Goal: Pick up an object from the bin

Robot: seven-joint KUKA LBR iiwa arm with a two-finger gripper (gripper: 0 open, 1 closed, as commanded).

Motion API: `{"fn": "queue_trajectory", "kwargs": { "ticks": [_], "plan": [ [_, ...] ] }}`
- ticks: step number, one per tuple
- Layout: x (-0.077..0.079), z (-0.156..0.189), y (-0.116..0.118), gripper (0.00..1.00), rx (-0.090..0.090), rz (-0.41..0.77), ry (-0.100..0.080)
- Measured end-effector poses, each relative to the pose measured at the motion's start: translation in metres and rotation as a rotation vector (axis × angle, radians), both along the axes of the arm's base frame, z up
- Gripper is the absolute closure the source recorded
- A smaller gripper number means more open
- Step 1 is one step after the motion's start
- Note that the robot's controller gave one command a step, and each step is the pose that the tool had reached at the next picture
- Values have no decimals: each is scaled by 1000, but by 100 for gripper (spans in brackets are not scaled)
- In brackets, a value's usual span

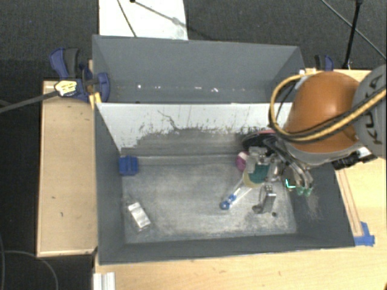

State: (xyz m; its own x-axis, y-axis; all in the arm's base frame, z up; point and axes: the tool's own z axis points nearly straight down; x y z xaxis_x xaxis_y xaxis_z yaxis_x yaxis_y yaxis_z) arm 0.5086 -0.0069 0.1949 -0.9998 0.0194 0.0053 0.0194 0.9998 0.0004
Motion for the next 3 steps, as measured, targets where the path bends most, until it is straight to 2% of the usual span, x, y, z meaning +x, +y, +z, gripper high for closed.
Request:
{"fn": "queue_trajectory", "kwargs": {
  "ticks": [1, 2, 3],
  "plan": [
    [40, -100, -23, 0, 1, 241, -3],
    [27, -126, -46, 0, 0, 274, -5],
    [28, -124, -45, 100, 0, 275, -9]
  ]
}}
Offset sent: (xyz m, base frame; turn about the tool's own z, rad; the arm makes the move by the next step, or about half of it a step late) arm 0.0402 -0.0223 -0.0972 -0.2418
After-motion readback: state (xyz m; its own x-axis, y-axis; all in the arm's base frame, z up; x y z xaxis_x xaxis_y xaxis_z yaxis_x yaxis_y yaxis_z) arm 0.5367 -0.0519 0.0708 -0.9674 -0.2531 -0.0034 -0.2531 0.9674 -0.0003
